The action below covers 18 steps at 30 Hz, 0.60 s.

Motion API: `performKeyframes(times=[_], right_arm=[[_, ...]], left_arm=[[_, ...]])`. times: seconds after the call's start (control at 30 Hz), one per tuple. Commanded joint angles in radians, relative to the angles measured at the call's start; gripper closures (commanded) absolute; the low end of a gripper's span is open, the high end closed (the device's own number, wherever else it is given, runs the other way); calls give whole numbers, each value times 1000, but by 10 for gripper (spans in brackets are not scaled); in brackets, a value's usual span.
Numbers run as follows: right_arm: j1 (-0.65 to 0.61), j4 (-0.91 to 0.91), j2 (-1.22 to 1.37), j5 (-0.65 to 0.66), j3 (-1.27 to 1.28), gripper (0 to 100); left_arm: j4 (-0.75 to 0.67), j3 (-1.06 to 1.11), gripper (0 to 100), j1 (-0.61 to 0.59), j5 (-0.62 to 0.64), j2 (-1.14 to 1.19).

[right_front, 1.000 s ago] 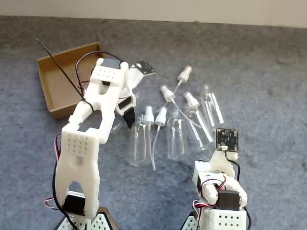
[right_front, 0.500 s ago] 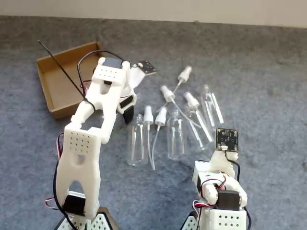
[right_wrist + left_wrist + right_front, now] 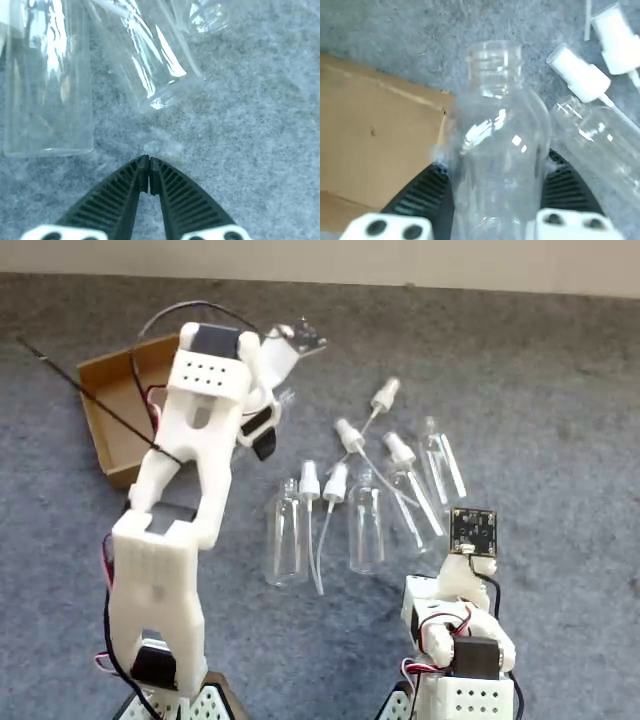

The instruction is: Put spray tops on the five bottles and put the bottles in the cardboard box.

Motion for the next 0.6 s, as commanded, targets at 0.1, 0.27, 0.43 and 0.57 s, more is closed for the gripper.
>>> performKeyframes(times=[0.1,0.27,0.43,0.57], right_arm=[[12,4,-8,-9,170,993],[12,4,-8,-9,170,993],[12,4,-8,-9,170,993],[5,4,-8,-12,170,993]], left_arm=[[11,255,941,56,-5,-423],[9,437,941,116,-5,-653],[9,556,941,120,-5,-865],[9,673,941,120,-5,-1020]])
